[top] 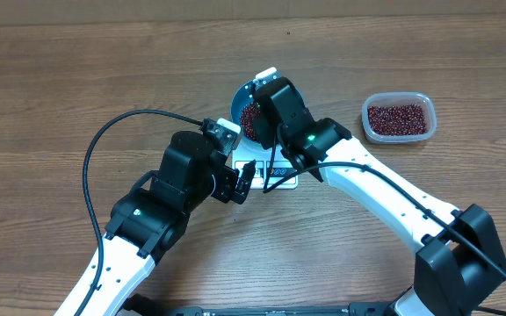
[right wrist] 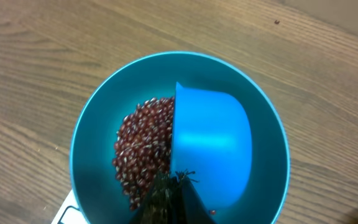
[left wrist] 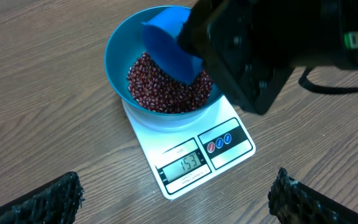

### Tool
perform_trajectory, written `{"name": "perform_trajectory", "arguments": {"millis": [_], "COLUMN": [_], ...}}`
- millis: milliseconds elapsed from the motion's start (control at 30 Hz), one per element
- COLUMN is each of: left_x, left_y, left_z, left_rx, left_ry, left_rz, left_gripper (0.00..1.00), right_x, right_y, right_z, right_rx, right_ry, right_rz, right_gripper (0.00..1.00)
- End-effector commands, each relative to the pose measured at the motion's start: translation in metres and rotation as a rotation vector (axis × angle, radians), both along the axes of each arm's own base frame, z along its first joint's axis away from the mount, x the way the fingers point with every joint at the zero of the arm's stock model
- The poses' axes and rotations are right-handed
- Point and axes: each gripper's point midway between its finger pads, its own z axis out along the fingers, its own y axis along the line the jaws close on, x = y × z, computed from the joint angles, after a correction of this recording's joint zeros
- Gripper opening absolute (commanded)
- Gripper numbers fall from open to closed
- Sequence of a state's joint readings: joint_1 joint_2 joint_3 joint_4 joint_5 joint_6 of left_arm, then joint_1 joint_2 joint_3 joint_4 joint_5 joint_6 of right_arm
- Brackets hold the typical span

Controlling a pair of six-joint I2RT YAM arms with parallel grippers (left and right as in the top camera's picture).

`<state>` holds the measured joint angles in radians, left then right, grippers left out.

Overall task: Scoop item into bowl and weigh 150g on scale
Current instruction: 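Tip the blue cup to pour a few beans into the teal bowl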

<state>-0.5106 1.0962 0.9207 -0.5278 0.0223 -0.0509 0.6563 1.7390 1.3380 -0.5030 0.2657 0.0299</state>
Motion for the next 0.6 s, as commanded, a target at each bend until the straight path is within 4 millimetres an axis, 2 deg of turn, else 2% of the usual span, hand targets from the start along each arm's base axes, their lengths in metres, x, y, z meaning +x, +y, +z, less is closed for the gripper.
{"name": "perform_trajectory", "arguments": {"millis": [0,367,567], "left_x": [-0.001,-0.001,-0.001], "left_y": [0.0,0.0,0.0], "left_z": [-0.005,-0.005,-0.005], "left_rx": [0.0,0.0,0.0], "left_ry": [0.014,0.014,0.014], "left_rz": [0.005,0.005,0.005], "left_gripper": [1.0,0.99,1.0], "right_x": [-0.003,-0.009,-0.018], "right_y": [0.003,0.005,0.019], "right_z": [0.002,-0.003,-0.005], "right_rx": [0.002,0.004,0.063], "right_ry": [0.003,0.034,0.08], "right_rz": [0.002,0.022,0.081], "right_gripper": [0.04,0.04,0.04]}}
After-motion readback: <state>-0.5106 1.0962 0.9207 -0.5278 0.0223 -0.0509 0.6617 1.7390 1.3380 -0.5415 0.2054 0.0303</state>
